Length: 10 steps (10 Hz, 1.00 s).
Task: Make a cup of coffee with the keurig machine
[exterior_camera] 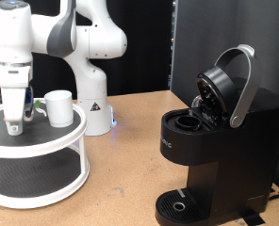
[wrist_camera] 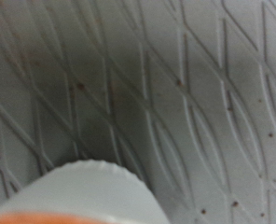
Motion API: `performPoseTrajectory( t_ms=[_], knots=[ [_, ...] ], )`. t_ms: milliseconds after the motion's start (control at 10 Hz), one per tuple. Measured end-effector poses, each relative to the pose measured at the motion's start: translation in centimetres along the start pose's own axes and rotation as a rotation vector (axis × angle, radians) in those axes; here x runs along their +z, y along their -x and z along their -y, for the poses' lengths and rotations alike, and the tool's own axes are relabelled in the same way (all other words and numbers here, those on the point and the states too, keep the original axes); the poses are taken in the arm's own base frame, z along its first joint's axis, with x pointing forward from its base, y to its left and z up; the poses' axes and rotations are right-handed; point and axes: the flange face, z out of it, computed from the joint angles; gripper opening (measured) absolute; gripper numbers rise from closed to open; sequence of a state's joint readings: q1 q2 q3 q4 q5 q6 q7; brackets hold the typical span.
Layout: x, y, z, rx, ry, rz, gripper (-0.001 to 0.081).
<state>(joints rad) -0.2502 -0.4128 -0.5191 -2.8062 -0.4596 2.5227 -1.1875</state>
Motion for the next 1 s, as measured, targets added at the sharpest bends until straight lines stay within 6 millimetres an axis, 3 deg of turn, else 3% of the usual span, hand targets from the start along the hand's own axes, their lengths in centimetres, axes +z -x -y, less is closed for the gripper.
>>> performPoseTrajectory(
  t_ms=[400,500,600,700,1000],
  knots=[
    [0.03,0.02,0.03,0.007,-0.005,-0.004,0.0781],
    [0.02,0.02,0.02,0.009,-0.005,-0.005,0.0601],
    [-0.03,0.03,-0.03,0.010,-0.004,-0.006,0.0601],
    [-0.12,0.06,-0.13,0.012,-0.002,-0.007,0.0430],
    [-0.15,0.07,-0.16,0.014,-0.002,-0.008,0.0391]
  ],
)
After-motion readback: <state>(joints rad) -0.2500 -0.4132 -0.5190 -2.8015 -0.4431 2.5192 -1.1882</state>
